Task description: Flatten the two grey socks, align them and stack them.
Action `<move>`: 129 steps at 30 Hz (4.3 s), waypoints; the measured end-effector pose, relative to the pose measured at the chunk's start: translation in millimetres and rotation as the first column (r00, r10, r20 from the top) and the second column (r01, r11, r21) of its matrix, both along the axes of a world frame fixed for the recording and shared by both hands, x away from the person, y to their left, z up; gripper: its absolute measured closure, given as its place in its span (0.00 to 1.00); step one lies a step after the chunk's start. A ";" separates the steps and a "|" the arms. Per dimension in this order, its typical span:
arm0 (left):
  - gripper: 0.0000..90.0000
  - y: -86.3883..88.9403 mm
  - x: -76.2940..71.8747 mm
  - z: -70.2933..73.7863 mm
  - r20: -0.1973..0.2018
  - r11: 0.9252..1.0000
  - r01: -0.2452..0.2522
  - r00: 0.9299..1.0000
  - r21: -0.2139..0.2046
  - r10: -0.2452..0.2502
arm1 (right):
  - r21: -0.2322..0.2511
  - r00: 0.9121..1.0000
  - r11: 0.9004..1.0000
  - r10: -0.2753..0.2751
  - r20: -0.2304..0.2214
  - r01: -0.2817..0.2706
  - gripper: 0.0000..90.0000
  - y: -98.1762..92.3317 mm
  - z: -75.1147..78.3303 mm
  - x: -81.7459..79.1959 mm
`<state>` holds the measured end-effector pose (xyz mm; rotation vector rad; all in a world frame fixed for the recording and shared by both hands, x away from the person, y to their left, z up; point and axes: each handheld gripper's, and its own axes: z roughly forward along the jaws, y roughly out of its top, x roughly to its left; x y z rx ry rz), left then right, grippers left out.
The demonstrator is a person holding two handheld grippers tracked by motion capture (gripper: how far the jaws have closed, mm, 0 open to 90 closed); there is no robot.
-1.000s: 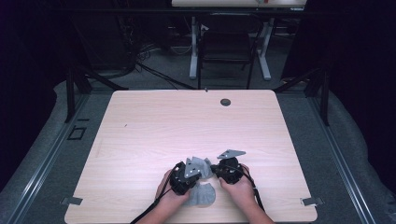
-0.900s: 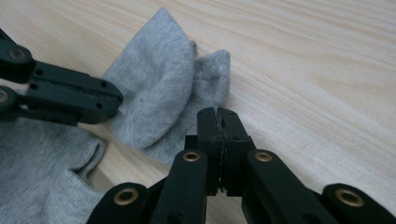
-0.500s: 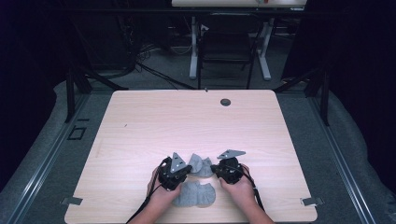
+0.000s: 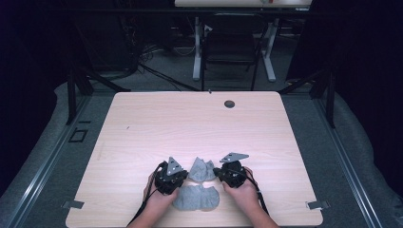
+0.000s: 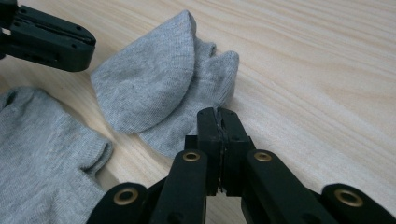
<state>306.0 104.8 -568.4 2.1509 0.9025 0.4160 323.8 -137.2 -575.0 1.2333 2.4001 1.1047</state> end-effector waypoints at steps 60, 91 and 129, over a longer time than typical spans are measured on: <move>0.89 32.2 6.5 5.1 0.012 0.993 -0.113 0.994 -0.036 0.113 | -0.023 0.999 0.999 0.034 0.004 -0.033 0.99 -0.5 -0.5 -2.9; 0.89 21.9 27.7 -3.3 -0.004 0.993 -0.117 0.993 0.002 0.117 | -0.017 1.000 1.000 0.006 0.006 -0.006 0.93 1.4 1.4 5.6; 0.98 35.2 2.1 31.6 0.046 0.995 -0.068 0.996 -0.077 0.072 | 0.003 0.995 0.999 0.046 0.091 -0.046 0.98 -1.7 37.3 -5.9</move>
